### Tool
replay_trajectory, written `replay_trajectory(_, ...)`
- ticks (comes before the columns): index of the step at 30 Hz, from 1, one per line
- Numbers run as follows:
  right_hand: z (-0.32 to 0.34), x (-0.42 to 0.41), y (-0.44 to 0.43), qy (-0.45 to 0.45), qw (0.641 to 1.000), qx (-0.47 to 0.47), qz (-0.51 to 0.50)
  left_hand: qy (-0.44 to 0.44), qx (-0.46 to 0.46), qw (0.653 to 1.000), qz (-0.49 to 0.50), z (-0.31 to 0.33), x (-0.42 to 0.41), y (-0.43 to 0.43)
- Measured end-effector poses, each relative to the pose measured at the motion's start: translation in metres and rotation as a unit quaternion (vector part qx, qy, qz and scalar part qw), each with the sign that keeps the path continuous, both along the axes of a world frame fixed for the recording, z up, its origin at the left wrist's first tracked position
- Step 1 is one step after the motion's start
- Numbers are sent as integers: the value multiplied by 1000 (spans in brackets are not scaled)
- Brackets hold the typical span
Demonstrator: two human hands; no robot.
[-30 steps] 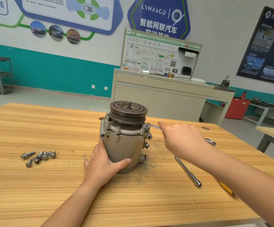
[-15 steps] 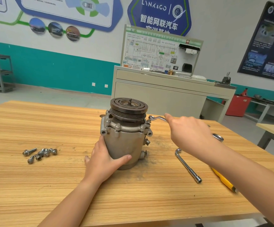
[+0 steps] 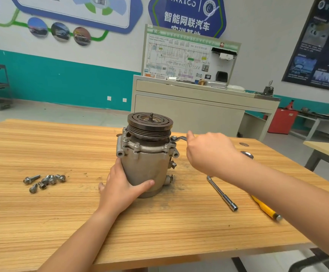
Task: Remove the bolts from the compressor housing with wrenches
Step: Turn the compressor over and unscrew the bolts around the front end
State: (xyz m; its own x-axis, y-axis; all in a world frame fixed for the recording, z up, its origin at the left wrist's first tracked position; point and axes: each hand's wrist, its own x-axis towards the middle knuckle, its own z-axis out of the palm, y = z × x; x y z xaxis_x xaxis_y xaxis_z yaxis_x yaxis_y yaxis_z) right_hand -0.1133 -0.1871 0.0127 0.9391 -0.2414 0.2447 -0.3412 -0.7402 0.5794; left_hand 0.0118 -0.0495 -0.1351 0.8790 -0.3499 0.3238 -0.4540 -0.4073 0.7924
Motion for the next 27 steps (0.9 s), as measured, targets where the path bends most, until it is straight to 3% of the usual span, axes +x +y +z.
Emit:
replay_trajectory(3, 5, -2, -4, 2, 1000, 4, 5, 0, 3, 1000, 4, 0, 0, 0)
replay_trajectory(8, 2, -3, -11, 22, 996, -71, 52, 4, -4, 1000, 1, 0, -1, 0)
replay_trajectory(21, 10, 20, -81, 32, 983, -101, 147, 4, 3, 1000, -1, 0, 0, 0)
replay_trajectory(27, -8, 58, -89, -69, 972, -27, 224, 0, -1, 1000, -1, -1, 1, 2)
